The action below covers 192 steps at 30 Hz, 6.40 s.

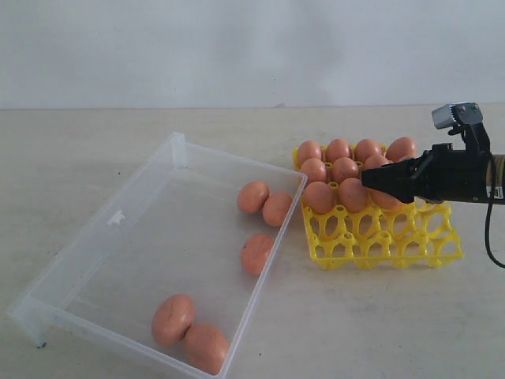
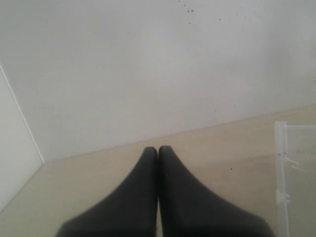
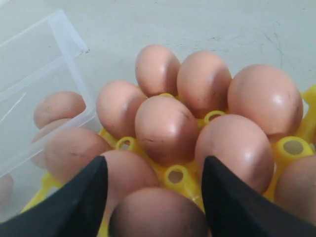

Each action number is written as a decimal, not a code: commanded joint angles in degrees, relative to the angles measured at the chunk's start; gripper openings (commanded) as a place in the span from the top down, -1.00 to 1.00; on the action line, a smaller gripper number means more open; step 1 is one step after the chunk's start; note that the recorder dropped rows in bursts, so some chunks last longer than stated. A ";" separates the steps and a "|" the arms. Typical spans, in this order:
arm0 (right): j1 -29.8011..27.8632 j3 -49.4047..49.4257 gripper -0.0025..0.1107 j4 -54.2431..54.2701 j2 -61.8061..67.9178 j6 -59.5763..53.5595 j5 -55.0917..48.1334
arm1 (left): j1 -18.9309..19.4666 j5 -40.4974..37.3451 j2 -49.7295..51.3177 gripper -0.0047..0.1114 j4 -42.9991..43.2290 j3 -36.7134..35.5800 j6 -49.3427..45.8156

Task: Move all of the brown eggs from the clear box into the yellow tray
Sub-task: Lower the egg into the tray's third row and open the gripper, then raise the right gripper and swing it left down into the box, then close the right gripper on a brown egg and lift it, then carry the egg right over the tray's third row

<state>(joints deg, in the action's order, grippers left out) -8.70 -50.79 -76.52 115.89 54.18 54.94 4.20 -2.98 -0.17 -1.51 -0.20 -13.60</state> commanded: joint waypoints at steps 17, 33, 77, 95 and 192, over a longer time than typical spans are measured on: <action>0.31 -0.15 0.80 8.78 -12.12 -6.98 0.54 | -0.08 -0.11 0.17 0.99 -0.19 0.20 0.56; 43.19 -3.82 0.96 7.58 -30.73 -13.06 -60.38 | -0.08 -4.02 0.17 0.99 -9.52 0.20 0.56; 59.82 -33.85 -0.28 93.98 2.65 -32.24 -101.20 | -0.08 2.98 0.17 0.99 -17.98 0.20 0.56; 59.82 -33.85 -0.28 94.34 3.35 -27.07 -100.58 | -0.08 13.66 0.17 0.99 -14.20 0.20 0.56; 9.38 9.46 0.96 15.14 -24.73 10.03 -27.35 | -0.08 -13.95 0.17 0.99 -15.91 0.20 1.19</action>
<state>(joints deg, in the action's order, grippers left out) 2.45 -37.59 -57.97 91.03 61.33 36.05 4.20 -16.73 -0.17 -18.28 -0.20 -12.73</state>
